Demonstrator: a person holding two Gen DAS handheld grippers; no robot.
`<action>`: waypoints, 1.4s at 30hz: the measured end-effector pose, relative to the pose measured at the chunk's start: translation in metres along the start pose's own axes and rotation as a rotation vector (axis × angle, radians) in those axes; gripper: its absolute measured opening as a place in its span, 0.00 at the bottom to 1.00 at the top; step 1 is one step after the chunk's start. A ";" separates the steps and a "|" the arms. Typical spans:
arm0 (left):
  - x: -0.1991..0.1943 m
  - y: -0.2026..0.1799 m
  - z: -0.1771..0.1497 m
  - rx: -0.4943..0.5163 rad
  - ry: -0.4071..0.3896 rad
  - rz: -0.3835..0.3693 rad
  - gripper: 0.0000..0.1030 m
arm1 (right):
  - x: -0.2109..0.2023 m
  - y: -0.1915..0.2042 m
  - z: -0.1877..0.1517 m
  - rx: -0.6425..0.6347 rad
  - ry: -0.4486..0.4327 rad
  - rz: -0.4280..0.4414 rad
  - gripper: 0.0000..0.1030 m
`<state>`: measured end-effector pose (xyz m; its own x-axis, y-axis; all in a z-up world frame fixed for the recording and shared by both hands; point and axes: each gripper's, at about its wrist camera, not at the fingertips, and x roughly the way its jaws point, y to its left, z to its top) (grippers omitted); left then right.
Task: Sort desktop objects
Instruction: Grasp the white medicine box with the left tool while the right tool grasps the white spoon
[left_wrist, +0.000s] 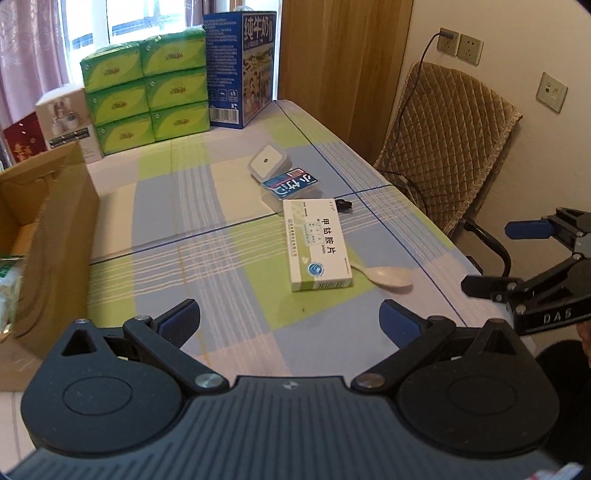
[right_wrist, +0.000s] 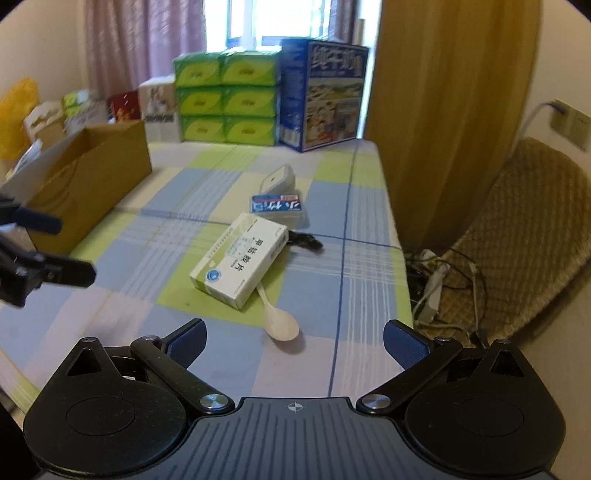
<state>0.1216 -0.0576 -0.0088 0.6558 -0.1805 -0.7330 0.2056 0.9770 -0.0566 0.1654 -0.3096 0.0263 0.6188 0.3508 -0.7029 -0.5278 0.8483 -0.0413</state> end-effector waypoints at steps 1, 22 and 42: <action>0.007 -0.001 0.002 -0.002 0.003 -0.005 0.99 | 0.007 -0.002 0.000 -0.020 0.011 0.010 0.94; 0.124 -0.008 0.020 0.025 0.088 -0.054 0.98 | 0.129 -0.017 0.000 -0.192 0.188 0.221 0.36; 0.170 -0.020 0.028 0.034 0.132 -0.049 0.66 | 0.125 -0.036 -0.003 0.089 0.223 0.052 0.29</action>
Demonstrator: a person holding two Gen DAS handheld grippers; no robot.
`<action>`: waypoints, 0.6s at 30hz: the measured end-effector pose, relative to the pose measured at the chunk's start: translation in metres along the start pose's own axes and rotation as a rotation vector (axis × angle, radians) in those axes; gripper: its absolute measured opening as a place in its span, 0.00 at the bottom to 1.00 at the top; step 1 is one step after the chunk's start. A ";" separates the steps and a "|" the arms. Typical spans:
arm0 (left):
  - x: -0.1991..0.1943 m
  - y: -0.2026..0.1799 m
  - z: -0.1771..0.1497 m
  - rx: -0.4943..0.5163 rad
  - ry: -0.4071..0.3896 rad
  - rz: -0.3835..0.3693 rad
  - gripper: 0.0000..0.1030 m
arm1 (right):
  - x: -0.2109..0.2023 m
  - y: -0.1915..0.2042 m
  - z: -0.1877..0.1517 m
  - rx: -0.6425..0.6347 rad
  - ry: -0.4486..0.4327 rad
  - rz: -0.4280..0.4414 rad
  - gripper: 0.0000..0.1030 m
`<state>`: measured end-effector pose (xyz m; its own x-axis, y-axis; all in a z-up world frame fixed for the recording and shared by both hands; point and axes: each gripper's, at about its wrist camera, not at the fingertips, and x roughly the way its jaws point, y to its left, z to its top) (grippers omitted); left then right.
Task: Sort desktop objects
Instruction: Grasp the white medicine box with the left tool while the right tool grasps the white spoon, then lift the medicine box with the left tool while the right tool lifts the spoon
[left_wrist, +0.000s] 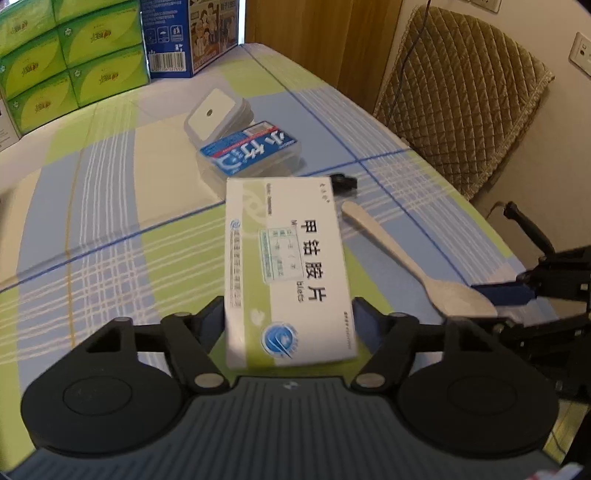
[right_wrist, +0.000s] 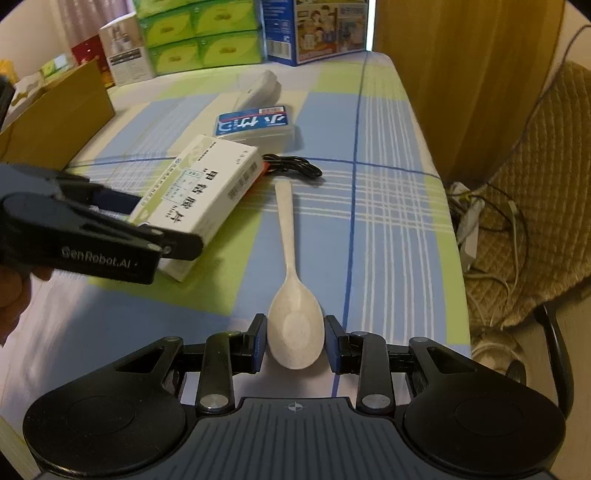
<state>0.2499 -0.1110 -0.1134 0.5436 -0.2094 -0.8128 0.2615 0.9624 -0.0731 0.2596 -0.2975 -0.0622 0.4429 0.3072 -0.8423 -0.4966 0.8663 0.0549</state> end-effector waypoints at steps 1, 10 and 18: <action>-0.003 0.002 -0.004 0.000 0.008 0.003 0.66 | -0.001 0.001 0.000 0.008 0.000 -0.001 0.29; -0.055 0.022 -0.067 -0.035 0.033 0.054 0.65 | -0.015 0.034 -0.019 0.054 -0.012 0.034 0.29; -0.072 0.031 -0.085 -0.074 -0.035 0.071 0.76 | -0.018 0.052 -0.041 0.042 -0.093 0.010 0.41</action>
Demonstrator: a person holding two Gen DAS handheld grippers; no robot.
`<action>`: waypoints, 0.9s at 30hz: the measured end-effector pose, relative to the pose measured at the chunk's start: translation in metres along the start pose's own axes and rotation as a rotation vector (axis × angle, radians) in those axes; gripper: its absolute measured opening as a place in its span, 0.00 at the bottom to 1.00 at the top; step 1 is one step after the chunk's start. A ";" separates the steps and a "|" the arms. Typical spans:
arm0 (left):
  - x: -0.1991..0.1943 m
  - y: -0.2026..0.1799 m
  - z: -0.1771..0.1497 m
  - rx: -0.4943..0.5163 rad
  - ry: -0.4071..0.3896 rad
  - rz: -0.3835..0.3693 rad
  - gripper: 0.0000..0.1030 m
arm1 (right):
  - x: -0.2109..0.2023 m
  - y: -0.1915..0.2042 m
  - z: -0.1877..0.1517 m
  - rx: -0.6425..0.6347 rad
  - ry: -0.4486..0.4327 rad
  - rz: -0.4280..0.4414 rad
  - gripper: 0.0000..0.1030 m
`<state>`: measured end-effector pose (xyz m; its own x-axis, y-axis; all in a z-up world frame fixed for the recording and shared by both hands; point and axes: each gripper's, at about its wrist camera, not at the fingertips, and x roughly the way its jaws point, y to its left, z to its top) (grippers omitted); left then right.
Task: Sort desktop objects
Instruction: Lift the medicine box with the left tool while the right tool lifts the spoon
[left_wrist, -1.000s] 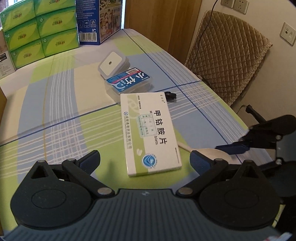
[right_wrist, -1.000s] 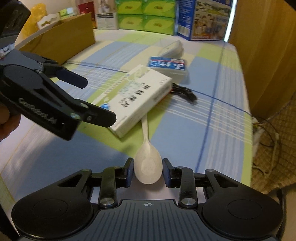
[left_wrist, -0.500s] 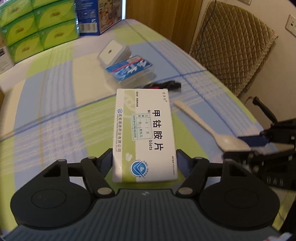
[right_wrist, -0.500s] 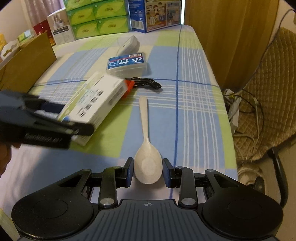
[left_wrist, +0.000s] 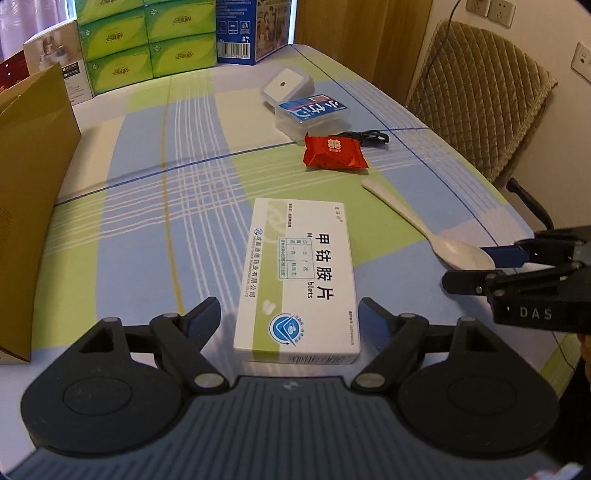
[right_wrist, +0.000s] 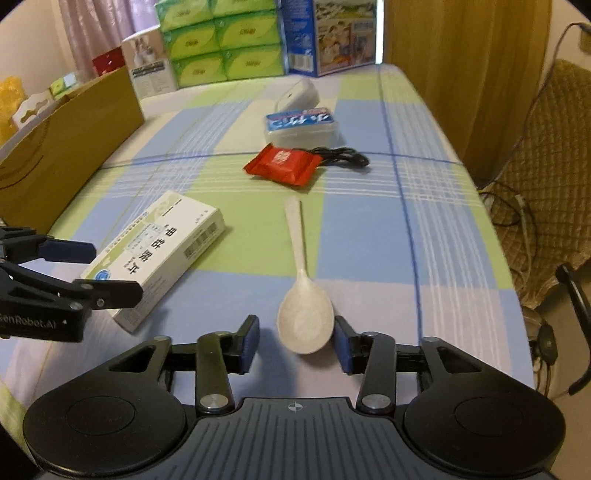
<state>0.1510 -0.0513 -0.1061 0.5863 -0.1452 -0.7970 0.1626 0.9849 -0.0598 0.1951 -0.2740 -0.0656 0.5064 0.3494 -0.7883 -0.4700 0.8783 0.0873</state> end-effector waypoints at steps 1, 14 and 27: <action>0.001 0.000 0.001 0.001 -0.003 0.001 0.76 | -0.001 -0.001 -0.001 0.010 -0.015 -0.006 0.41; 0.014 -0.001 0.005 0.013 -0.022 -0.004 0.76 | 0.006 0.002 -0.003 -0.023 -0.052 -0.052 0.41; 0.030 -0.003 0.011 0.040 -0.016 -0.005 0.76 | 0.010 0.006 -0.004 -0.053 -0.074 -0.065 0.38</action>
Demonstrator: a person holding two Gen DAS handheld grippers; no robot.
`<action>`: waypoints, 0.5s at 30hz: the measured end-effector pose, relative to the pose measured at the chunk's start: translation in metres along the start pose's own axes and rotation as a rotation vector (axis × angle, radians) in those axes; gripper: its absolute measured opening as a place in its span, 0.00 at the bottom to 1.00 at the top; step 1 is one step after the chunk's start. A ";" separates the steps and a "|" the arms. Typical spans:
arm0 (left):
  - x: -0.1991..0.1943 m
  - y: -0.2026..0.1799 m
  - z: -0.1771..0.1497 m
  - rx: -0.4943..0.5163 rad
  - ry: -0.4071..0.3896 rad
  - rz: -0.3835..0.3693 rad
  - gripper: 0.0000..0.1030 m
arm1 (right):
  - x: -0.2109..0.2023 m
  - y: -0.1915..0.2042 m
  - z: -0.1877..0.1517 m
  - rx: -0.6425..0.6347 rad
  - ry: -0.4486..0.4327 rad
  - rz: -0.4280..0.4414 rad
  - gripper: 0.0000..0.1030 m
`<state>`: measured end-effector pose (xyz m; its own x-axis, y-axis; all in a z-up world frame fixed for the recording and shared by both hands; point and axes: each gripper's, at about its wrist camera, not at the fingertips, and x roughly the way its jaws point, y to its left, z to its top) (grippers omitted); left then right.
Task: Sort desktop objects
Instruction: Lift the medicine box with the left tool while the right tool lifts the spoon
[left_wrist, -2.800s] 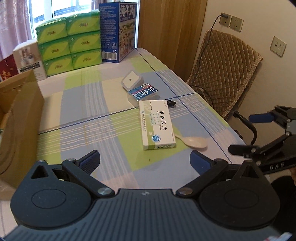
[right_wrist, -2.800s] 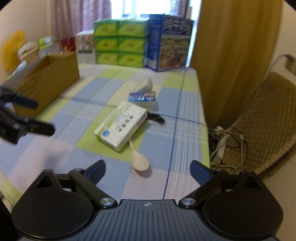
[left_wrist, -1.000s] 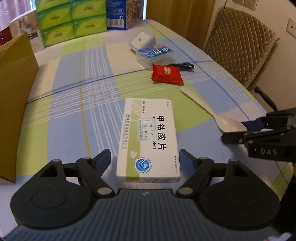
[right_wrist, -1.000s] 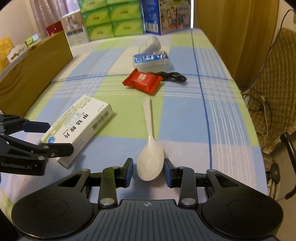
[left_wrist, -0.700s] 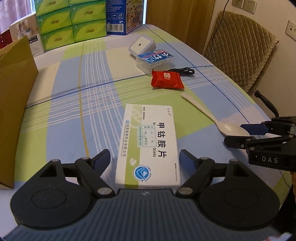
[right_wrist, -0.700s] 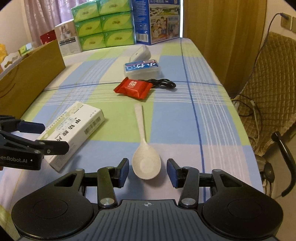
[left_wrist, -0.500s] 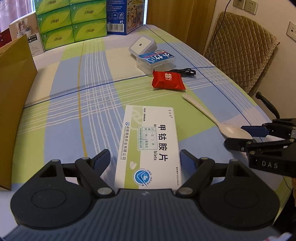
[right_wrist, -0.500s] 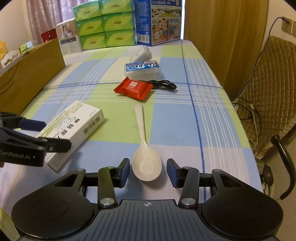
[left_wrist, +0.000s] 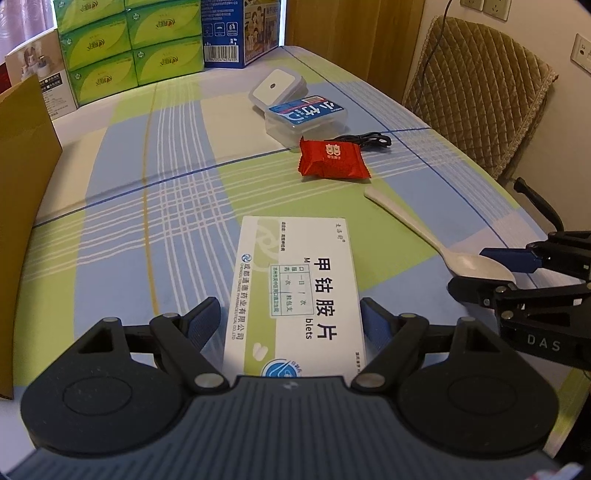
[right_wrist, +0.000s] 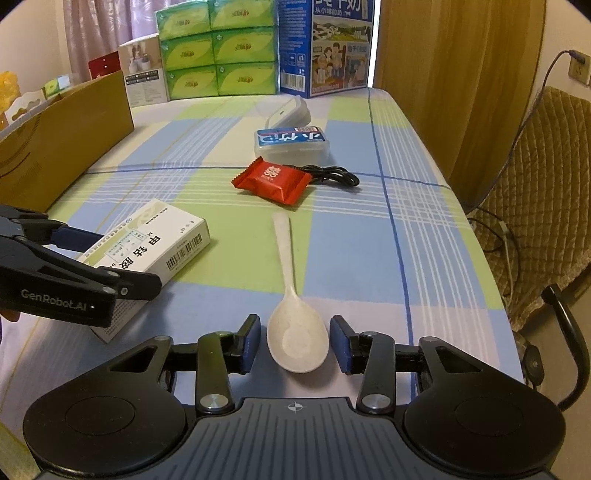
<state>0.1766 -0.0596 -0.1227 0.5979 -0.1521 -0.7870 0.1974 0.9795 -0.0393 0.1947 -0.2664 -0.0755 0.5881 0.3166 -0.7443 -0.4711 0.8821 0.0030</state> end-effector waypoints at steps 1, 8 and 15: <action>0.001 0.000 0.000 0.002 0.001 0.001 0.76 | 0.000 0.000 0.000 -0.002 -0.001 0.000 0.38; 0.002 0.000 -0.002 0.006 0.005 0.004 0.74 | 0.001 0.001 0.000 -0.010 -0.008 0.001 0.38; 0.002 0.000 -0.001 0.021 0.012 -0.001 0.65 | 0.002 0.003 0.000 -0.029 -0.013 0.000 0.28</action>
<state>0.1767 -0.0602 -0.1247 0.5888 -0.1512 -0.7941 0.2144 0.9764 -0.0269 0.1941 -0.2632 -0.0770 0.5965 0.3213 -0.7355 -0.4897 0.8718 -0.0163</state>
